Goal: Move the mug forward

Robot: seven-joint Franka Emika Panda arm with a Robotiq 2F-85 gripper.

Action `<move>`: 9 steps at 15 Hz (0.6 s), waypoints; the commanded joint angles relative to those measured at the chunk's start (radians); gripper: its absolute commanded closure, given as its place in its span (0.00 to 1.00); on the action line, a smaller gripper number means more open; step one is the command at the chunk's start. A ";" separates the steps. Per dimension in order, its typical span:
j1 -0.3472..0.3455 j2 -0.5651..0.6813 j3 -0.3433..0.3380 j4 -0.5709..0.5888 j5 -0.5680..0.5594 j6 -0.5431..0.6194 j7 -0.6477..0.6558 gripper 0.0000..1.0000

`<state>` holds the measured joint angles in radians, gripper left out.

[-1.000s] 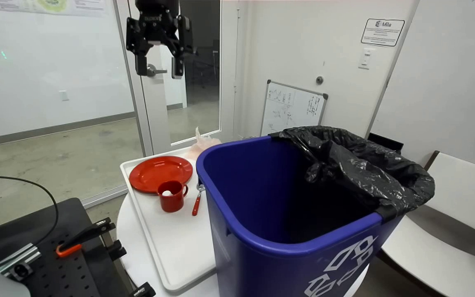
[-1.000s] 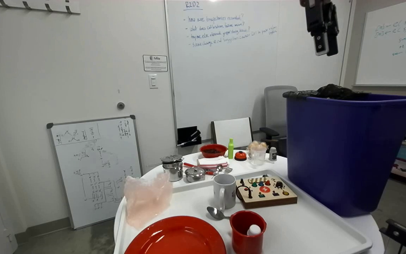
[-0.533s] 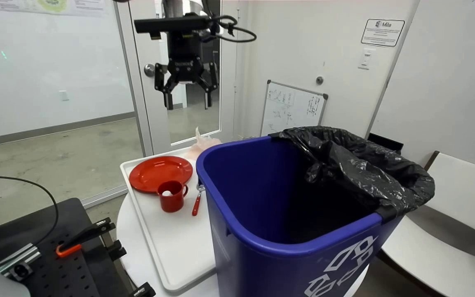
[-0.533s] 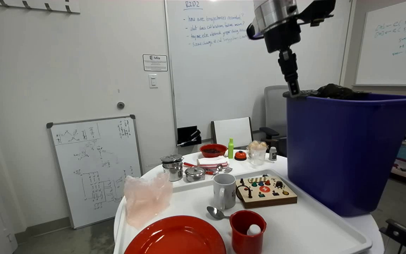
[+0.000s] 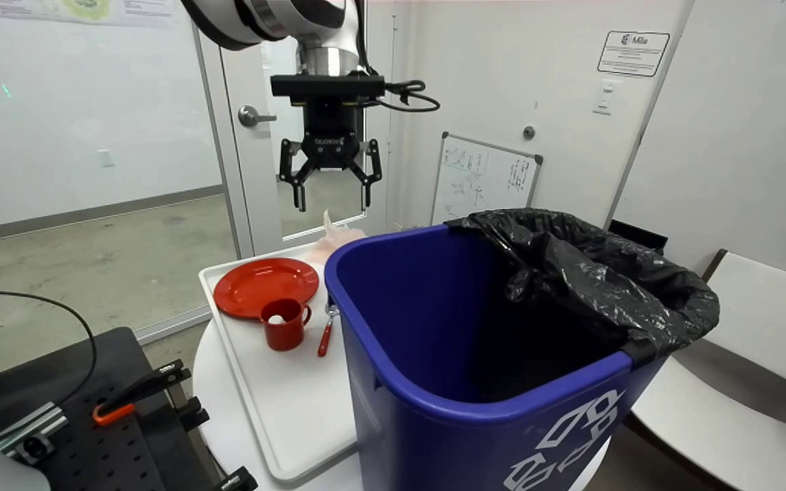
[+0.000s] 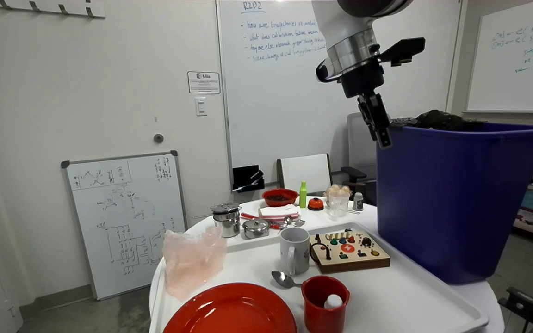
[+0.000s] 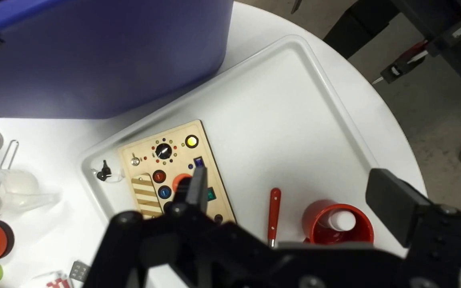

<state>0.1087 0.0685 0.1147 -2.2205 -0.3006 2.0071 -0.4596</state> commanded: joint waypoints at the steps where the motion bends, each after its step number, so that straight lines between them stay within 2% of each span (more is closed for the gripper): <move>1: 0.004 0.015 0.006 0.020 -0.005 -0.009 0.005 0.00; 3: 0.016 0.078 0.018 0.078 -0.010 0.003 0.017 0.00; 9: 0.055 0.282 0.029 0.233 -0.041 0.024 0.164 0.00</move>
<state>0.1432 0.2311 0.1490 -2.0859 -0.3024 2.0435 -0.3822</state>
